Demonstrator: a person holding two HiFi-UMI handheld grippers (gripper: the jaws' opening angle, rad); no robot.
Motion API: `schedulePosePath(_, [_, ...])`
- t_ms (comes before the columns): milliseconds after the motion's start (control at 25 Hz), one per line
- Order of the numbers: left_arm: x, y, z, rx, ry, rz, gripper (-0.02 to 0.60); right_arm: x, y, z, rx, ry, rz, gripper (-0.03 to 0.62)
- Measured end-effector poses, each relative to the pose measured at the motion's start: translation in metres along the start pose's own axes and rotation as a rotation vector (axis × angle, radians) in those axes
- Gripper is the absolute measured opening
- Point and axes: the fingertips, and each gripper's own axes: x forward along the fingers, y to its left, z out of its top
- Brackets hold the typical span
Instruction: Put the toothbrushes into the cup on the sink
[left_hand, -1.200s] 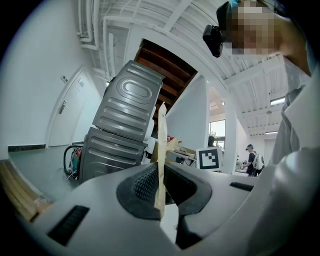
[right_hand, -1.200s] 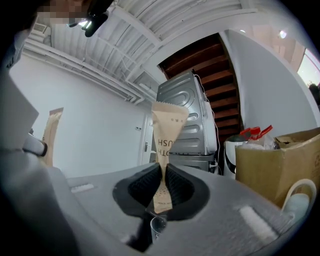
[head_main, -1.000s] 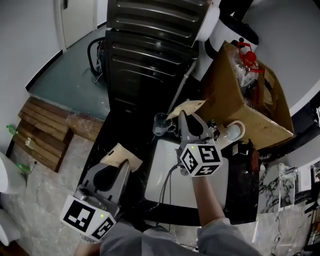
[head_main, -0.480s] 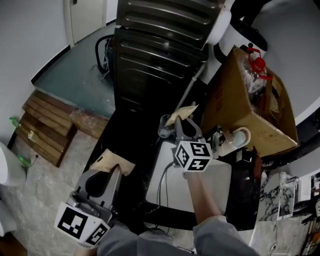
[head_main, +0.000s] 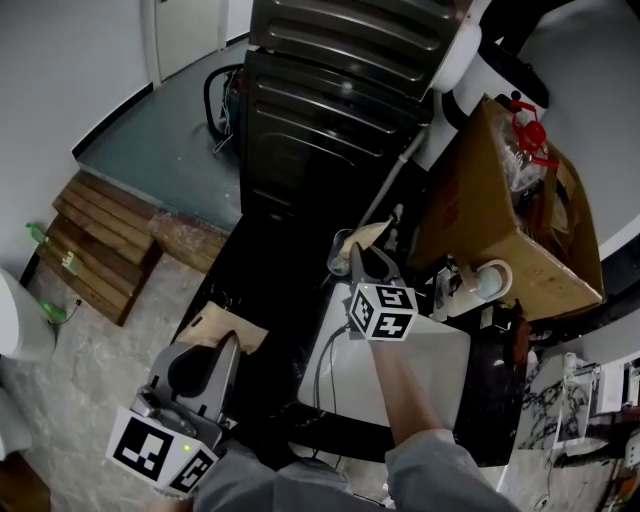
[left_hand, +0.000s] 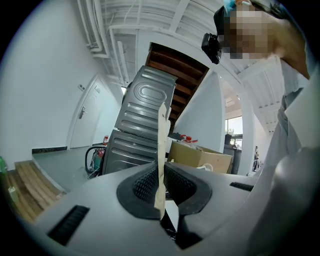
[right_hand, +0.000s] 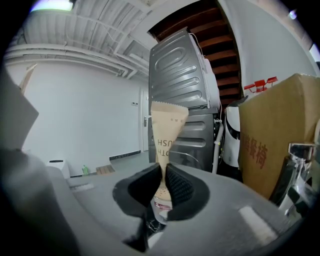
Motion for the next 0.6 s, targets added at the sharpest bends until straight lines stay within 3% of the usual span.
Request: schedulePosePath(600, [-0.005, 0.007, -0.007, -0.019, 0.008, 0.015, 0.028, 0.011, -0.005, -0.022, 0.052, 0.056, 0.008, 0.029])
